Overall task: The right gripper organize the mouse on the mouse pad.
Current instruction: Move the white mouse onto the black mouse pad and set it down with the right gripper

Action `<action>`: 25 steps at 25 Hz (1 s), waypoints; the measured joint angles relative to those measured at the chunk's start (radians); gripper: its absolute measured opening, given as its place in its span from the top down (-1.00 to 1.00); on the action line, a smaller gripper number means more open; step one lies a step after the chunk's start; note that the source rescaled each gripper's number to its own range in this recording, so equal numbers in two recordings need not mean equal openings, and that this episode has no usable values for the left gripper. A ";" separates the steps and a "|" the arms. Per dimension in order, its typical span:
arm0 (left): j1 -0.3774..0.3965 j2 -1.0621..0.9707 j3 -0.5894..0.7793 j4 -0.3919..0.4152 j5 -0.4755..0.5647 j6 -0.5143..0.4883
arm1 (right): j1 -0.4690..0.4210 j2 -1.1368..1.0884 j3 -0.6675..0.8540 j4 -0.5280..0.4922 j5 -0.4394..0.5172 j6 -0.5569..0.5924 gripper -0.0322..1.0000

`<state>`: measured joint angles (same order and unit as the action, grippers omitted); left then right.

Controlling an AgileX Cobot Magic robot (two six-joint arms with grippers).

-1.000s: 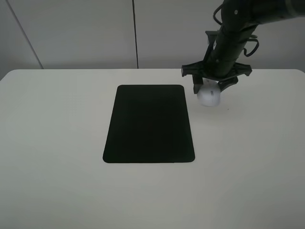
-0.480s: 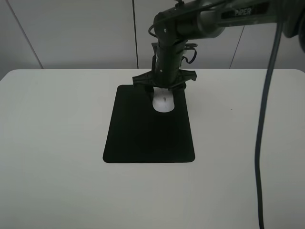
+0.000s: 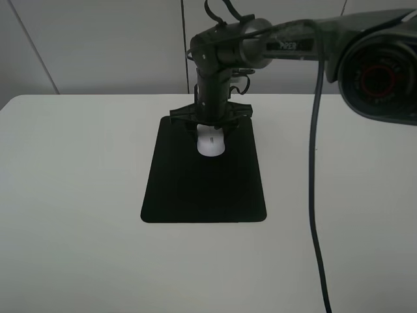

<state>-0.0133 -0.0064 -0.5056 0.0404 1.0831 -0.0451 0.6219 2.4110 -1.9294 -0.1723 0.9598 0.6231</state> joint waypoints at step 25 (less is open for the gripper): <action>0.000 0.000 0.000 0.000 0.000 0.000 | 0.012 0.054 -0.003 0.004 -0.032 0.108 0.94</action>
<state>-0.0133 -0.0064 -0.5056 0.0404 1.0831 -0.0451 0.6339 2.4653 -1.9323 -0.1680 0.9275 0.7309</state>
